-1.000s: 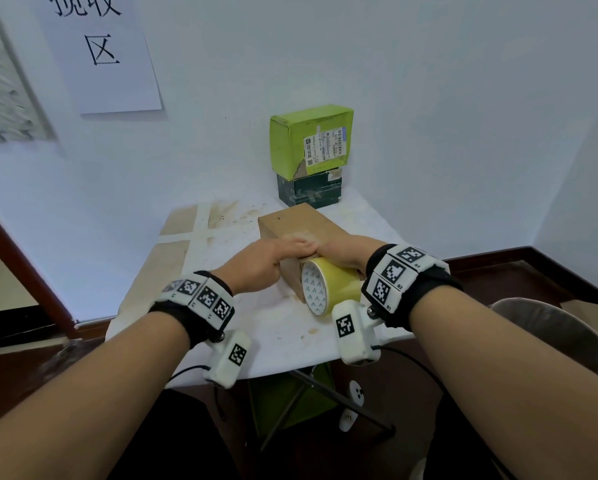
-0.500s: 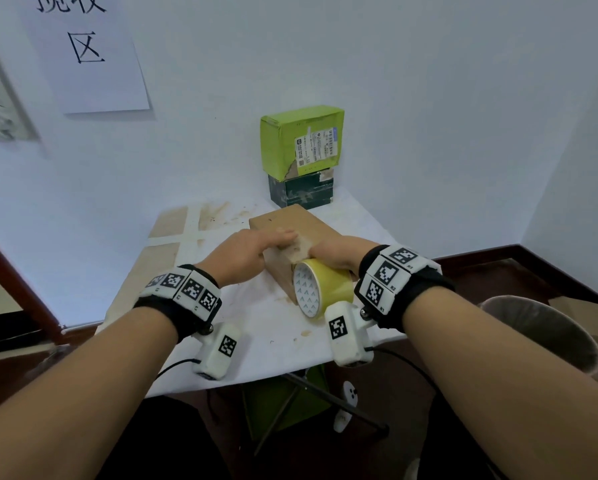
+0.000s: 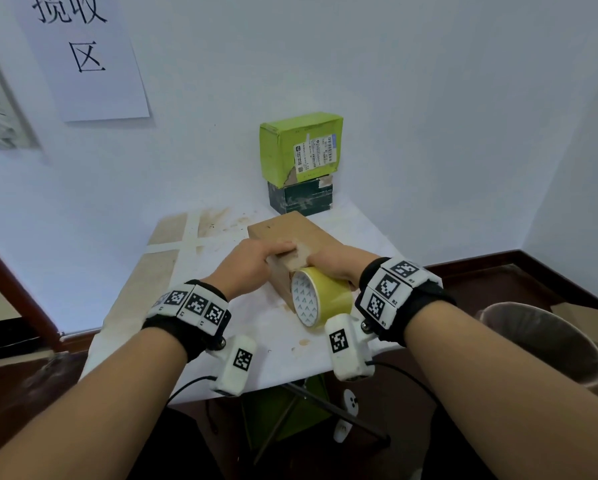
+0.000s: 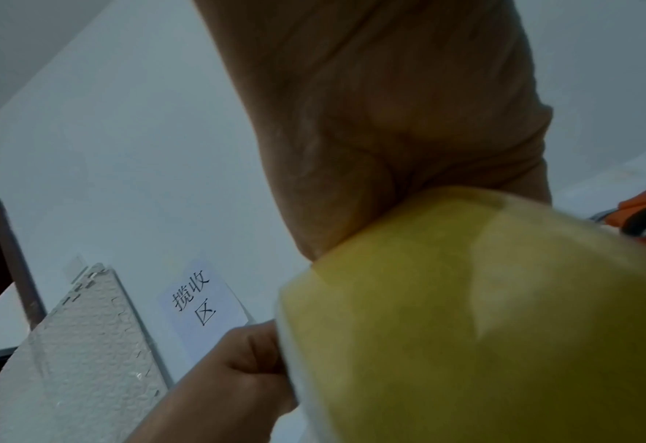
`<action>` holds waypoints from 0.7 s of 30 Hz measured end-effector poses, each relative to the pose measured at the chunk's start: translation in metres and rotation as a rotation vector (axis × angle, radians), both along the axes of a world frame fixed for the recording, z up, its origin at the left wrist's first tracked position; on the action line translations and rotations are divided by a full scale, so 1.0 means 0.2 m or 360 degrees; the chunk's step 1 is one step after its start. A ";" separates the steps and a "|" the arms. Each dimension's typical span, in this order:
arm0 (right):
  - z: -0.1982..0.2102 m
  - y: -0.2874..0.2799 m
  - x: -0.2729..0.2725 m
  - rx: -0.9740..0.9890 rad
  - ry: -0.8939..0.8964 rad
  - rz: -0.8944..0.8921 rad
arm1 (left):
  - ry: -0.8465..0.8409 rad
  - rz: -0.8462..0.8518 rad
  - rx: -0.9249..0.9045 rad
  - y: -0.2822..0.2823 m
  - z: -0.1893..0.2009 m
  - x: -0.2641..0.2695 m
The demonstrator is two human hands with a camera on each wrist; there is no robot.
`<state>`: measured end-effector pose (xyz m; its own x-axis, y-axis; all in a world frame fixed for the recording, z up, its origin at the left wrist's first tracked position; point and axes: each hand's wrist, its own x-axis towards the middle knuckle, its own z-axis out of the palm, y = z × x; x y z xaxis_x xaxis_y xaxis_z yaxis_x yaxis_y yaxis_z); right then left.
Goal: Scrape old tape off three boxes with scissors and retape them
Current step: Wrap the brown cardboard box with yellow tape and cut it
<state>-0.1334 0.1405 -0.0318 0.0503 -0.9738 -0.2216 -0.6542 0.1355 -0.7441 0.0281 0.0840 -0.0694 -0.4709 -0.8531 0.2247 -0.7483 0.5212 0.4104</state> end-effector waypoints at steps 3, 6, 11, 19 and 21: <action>0.02 0.03 -0.02 0.0042 -0.0032 -0.0026 | 0.0053 0.0039 0.0059 0.01 0.00 -0.01; 0.04 0.06 -0.03 0.0098 -0.0146 -0.0055 | 0.0072 0.0052 0.0054 0.01 0.01 -0.03; 0.03 0.12 -0.05 0.0284 -0.0260 -0.0136 | 0.0065 0.0083 0.0045 0.03 0.00 -0.03; 0.01 0.18 -0.04 0.0195 -0.0362 -0.0128 | -0.0068 0.0040 0.0029 0.04 -0.03 -0.02; 0.00 0.17 -0.04 0.0178 -0.0278 -0.0140 | -0.0076 0.0022 0.0026 0.03 -0.04 -0.01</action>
<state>-0.1409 0.1737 -0.0311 0.0132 -0.9459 -0.3241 -0.4984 0.2747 -0.8222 0.0252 0.0909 -0.0765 -0.4691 -0.8628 0.1884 -0.7742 0.5044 0.3823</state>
